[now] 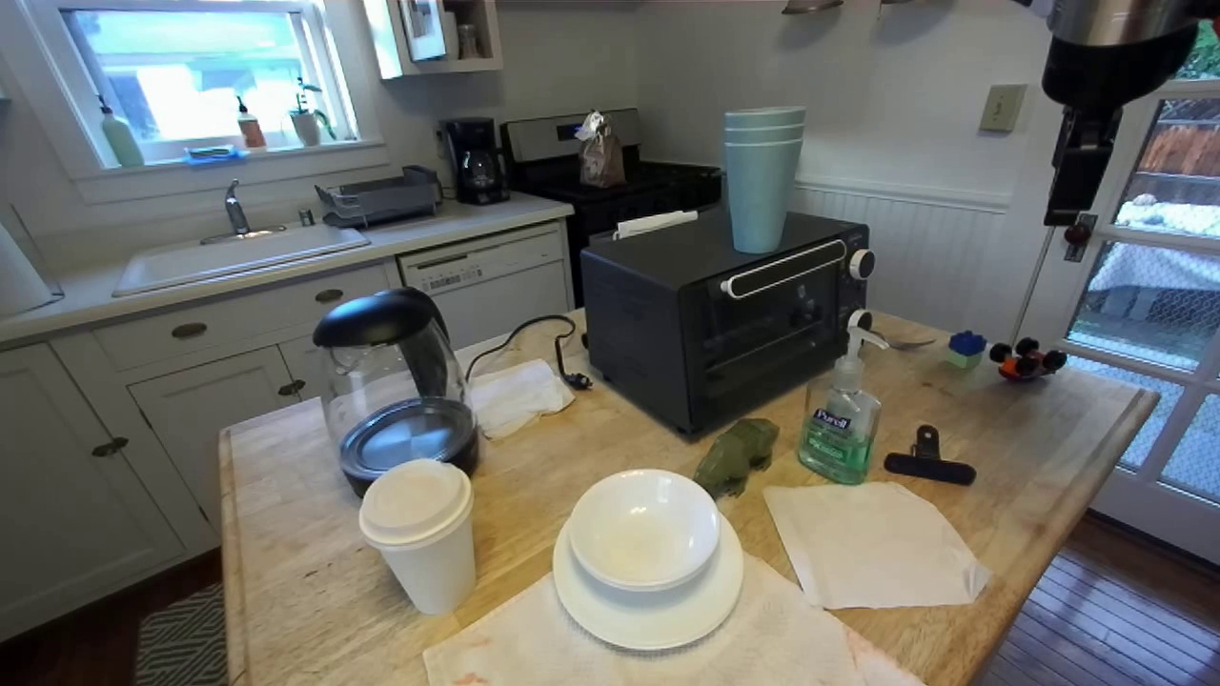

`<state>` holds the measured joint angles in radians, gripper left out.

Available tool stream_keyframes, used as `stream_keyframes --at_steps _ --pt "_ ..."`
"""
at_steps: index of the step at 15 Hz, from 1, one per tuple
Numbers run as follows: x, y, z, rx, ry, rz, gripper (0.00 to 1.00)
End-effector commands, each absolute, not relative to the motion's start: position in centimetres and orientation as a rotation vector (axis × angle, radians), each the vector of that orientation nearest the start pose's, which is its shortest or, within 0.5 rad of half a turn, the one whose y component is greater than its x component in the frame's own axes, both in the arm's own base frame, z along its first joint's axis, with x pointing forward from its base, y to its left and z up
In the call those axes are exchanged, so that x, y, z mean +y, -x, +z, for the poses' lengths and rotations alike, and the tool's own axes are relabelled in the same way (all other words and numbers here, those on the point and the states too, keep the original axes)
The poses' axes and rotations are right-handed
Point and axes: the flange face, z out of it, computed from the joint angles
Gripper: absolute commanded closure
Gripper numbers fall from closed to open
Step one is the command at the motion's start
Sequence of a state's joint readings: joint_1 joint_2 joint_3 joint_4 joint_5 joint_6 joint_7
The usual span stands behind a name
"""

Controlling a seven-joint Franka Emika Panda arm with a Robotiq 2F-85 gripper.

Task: Turn the bottom knob on the toaster oven to the right

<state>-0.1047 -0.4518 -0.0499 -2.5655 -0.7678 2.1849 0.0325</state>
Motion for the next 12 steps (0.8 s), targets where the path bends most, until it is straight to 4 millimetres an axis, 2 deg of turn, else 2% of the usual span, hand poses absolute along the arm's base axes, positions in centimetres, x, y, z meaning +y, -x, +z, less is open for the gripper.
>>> stream_keyframes --at_steps 1,6,12 --pt "-9.3 -40.1 42.5 0.309 -2.507 0.026 0.0" --pt "-10.7 -40.5 39.7 0.329 -2.593 0.055 0.0" --pt "-12.1 -41.2 35.6 0.232 -2.767 0.288 0.0"
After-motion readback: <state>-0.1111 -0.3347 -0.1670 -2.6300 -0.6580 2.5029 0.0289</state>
